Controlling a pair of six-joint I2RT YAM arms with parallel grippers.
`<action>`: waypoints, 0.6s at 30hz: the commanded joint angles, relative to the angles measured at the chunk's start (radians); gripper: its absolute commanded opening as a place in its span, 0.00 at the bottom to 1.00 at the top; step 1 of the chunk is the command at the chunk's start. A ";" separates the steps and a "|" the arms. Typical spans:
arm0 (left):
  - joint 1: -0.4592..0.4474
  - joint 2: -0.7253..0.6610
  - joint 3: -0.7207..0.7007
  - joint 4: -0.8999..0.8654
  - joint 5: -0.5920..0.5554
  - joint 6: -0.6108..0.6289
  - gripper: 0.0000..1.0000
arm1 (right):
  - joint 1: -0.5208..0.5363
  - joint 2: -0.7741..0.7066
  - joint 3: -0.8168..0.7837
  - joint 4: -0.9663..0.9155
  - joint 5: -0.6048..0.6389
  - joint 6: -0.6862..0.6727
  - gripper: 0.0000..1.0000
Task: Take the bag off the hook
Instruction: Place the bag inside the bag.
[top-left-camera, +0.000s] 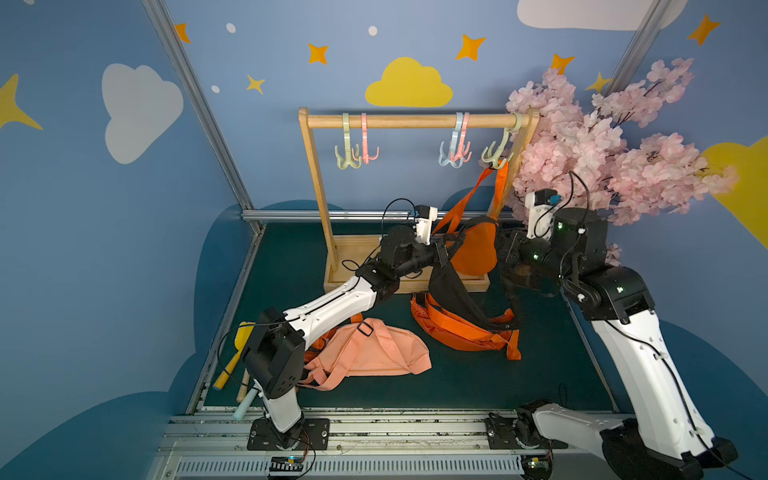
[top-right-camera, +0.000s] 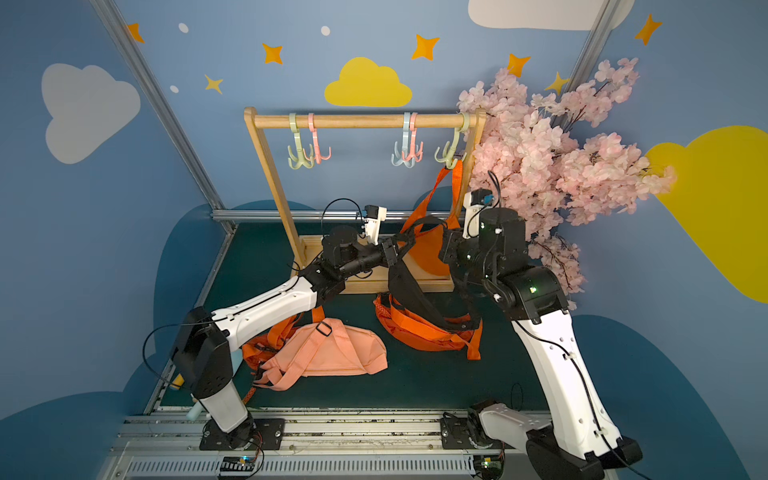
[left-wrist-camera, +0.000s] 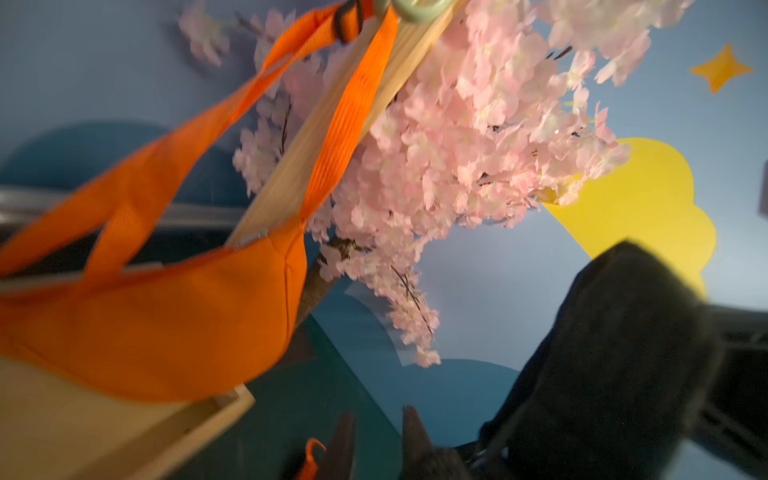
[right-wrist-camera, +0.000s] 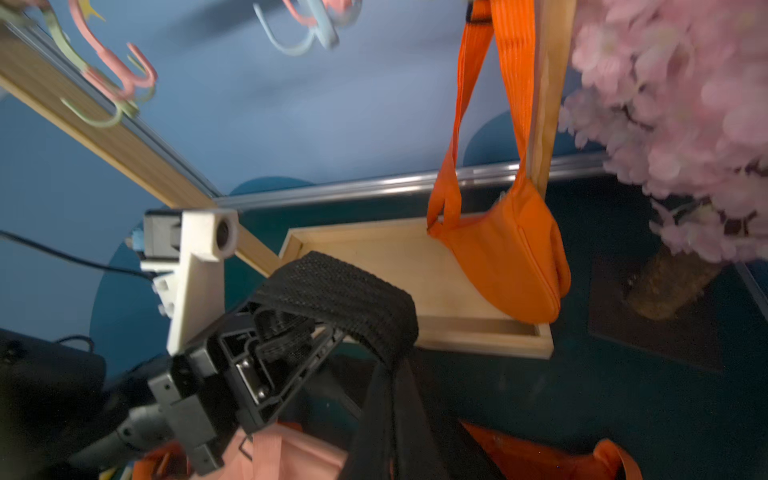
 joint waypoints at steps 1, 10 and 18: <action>0.004 -0.041 -0.059 -0.041 -0.001 0.007 0.51 | 0.006 -0.032 -0.093 -0.052 -0.024 -0.012 0.03; 0.014 -0.165 -0.173 -0.127 -0.118 0.046 0.79 | -0.011 -0.063 -0.085 -0.077 0.041 -0.066 0.48; 0.059 -0.271 -0.193 -0.199 -0.099 0.166 0.83 | -0.063 -0.069 -0.046 0.038 0.102 -0.151 0.55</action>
